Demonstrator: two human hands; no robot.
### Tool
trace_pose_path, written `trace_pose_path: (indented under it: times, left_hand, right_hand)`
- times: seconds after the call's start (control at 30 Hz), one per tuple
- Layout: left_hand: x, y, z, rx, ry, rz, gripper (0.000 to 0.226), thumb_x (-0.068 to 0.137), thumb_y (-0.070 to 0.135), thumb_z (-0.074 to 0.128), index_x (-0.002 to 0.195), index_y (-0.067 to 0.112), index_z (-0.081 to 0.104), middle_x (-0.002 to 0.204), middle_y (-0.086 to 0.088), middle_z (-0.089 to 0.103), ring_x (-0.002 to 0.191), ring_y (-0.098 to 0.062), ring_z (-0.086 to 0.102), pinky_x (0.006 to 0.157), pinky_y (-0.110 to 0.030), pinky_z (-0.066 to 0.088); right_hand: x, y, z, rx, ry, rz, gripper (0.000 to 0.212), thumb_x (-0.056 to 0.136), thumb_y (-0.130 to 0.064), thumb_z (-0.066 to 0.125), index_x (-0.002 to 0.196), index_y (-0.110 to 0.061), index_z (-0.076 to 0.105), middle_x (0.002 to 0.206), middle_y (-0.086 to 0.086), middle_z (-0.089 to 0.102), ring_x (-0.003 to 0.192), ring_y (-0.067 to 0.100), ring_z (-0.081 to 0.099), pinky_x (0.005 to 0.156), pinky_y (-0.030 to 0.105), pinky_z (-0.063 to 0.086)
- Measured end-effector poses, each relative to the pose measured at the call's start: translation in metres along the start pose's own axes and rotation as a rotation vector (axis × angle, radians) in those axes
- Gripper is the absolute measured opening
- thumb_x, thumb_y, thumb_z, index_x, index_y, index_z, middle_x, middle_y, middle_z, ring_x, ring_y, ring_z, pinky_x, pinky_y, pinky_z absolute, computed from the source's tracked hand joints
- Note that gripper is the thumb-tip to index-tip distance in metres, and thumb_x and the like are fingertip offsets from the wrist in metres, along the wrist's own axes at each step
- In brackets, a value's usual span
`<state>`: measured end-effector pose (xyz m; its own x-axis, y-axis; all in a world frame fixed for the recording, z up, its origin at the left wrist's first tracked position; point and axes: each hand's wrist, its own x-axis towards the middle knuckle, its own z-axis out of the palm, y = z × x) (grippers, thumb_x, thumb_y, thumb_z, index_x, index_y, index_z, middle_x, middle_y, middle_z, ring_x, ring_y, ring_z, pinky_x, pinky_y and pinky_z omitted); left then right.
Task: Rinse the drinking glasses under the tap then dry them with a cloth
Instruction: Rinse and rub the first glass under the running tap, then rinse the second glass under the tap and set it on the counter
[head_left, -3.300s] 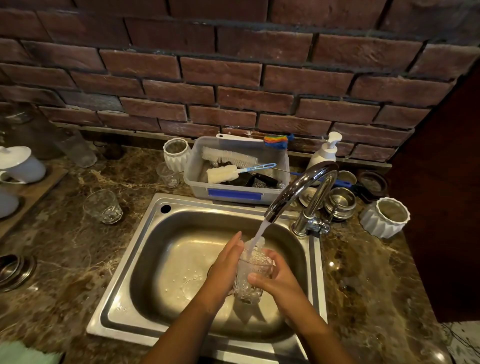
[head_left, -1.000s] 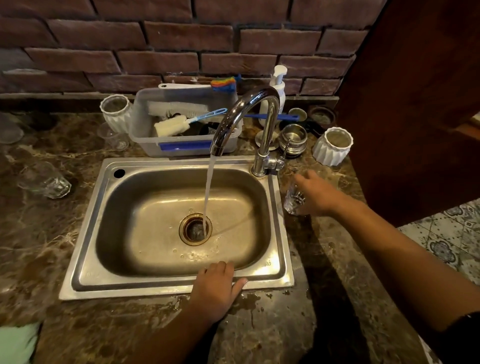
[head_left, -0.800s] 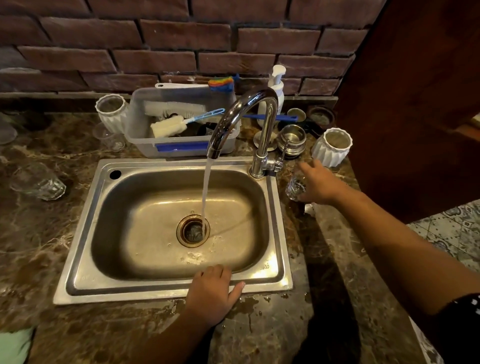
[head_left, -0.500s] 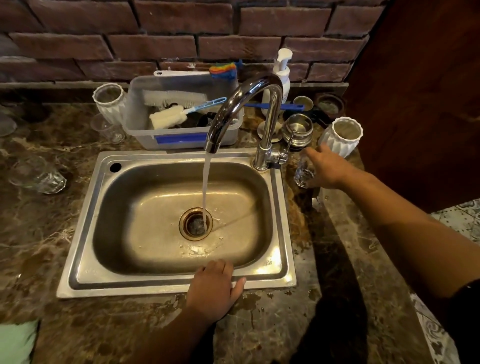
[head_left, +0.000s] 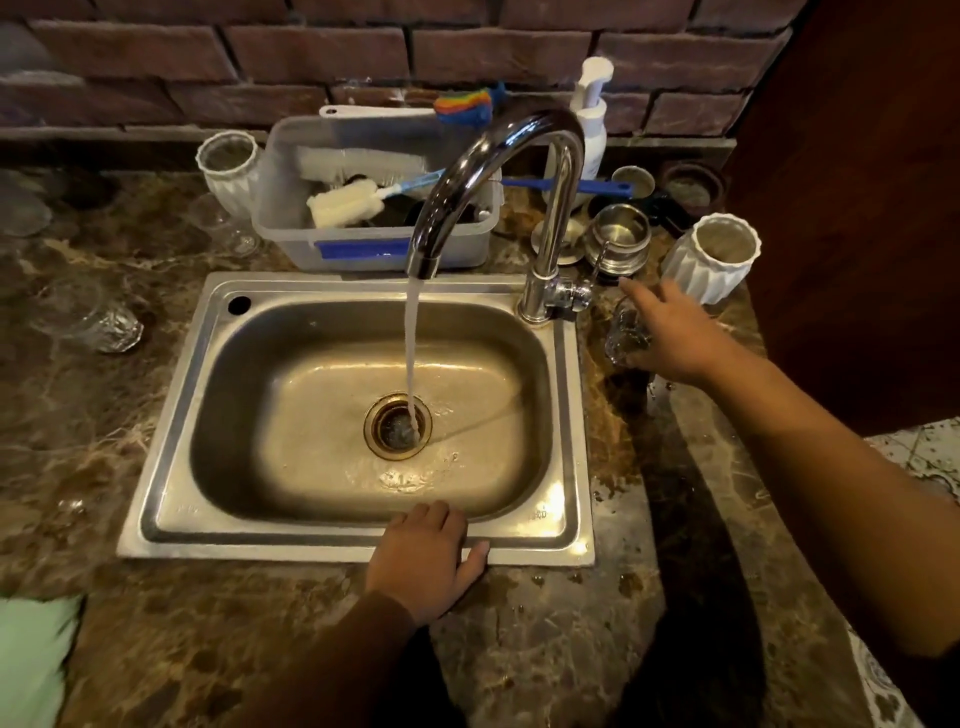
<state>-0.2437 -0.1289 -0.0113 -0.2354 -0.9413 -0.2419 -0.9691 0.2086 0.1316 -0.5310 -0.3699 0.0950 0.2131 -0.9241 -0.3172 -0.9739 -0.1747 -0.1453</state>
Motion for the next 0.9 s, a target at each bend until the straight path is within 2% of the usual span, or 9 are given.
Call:
trace_pose_path:
  times: [0.1,0.17,0.27,0.33,0.4,0.53,0.67,0.8,0.9]
  left_hand:
    - [-0.001,0.001,-0.005,-0.01,-0.003,0.002,0.046,0.094,0.058,0.038,0.092,0.021,0.067,0.088,0.0,0.065,0.083,-0.024,0.062,0.069,-0.038,0.048]
    - [-0.001,0.003,-0.01,-0.022,-0.032,-0.008,0.052,0.096,0.059,0.031,0.103,0.019,0.065,0.101,-0.003,0.065,0.095,-0.025,0.061,0.079,-0.039,0.047]
    - [-0.004,0.004,-0.016,-0.008,-0.065,-0.011,0.057,0.098,0.059,0.026,0.115,0.018,0.061,0.111,-0.005,0.064,0.104,-0.024,0.057,0.087,-0.039,0.046]
    - [-0.005,0.004,-0.019,-0.017,-0.085,0.003,0.059,0.099,0.06,0.023,0.119,0.018,0.059,0.115,-0.007,0.063,0.105,-0.025,0.057,0.09,-0.041,0.047]
    - [-0.008,0.002,-0.021,-0.056,-0.097,0.022,0.059,0.1,0.06,0.022,0.123,0.018,0.057,0.118,-0.008,0.063,0.107,-0.026,0.057,0.092,-0.042,0.047]
    - [-0.017,-0.017,-0.028,-0.094,-0.17,0.123,0.057,0.102,0.058,0.027,0.135,0.016,0.048,0.134,-0.012,0.058,0.119,-0.031,0.054,0.101,-0.047,0.04]
    - [-0.042,-0.083,-0.033,-0.005,-0.178,0.133,0.063,0.101,0.062,0.025,0.142,0.017,0.043,0.143,-0.013,0.053,0.128,-0.034,0.049,0.106,-0.053,0.035]
    - [-0.07,-0.172,-0.036,0.044,-0.14,0.111,0.069,0.097,0.071,0.02,0.136,0.021,0.049,0.137,-0.011,0.058,0.124,-0.033,0.052,0.106,-0.054,0.032]
    - [-0.085,-0.229,-0.034,0.056,-0.087,0.063,0.081,0.091,0.08,0.02,0.131,0.021,0.059,0.138,-0.011,0.059,0.137,-0.034,0.045,0.114,-0.067,0.018]
  right_hand:
    - [-0.011,-0.005,0.009,0.002,0.087,0.037,0.111,0.073,-0.041,0.083,0.157,-0.026,0.012,0.155,0.02,0.028,0.14,0.04,0.033,0.112,0.051,0.039]
    - [-0.027,-0.016,0.014,0.013,0.155,0.064,0.11,0.073,-0.047,0.081,0.156,-0.028,0.012,0.16,0.017,0.022,0.146,0.04,0.024,0.116,0.054,0.032]
    - [-0.057,-0.046,0.023,0.114,0.13,0.068,0.101,0.076,-0.043,0.08,0.155,-0.025,0.018,0.161,0.013,0.02,0.147,0.035,0.022,0.117,0.048,0.031]
    - [-0.078,-0.073,0.028,0.163,0.061,0.056,0.092,0.08,-0.041,0.077,0.154,-0.023,0.024,0.159,0.012,0.025,0.145,0.032,0.028,0.115,0.046,0.036]
    - [-0.096,-0.103,0.031,0.181,-0.007,0.016,0.079,0.083,-0.039,0.074,0.149,-0.021,0.034,0.151,0.012,0.039,0.136,0.028,0.042,0.109,0.043,0.043]
    - [-0.12,-0.17,0.033,0.131,-0.156,-0.057,0.049,0.09,-0.036,0.067,0.135,-0.02,0.054,0.123,0.006,0.067,0.108,0.021,0.063,0.085,0.03,0.049]
    - [-0.121,-0.24,0.038,0.126,-0.226,-0.133,0.048,0.092,-0.037,0.066,0.135,-0.023,0.054,0.121,0.004,0.069,0.103,0.019,0.066,0.087,0.033,0.054]
    - [-0.103,-0.311,0.04,0.077,-0.214,-0.23,0.04,0.091,-0.036,0.064,0.128,-0.021,0.059,0.12,0.006,0.069,0.104,0.023,0.065,0.088,0.039,0.054]
    - [-0.079,-0.365,0.043,0.038,-0.213,-0.314,0.041,0.091,-0.037,0.063,0.129,-0.021,0.059,0.122,0.005,0.069,0.106,0.023,0.064,0.089,0.036,0.053]
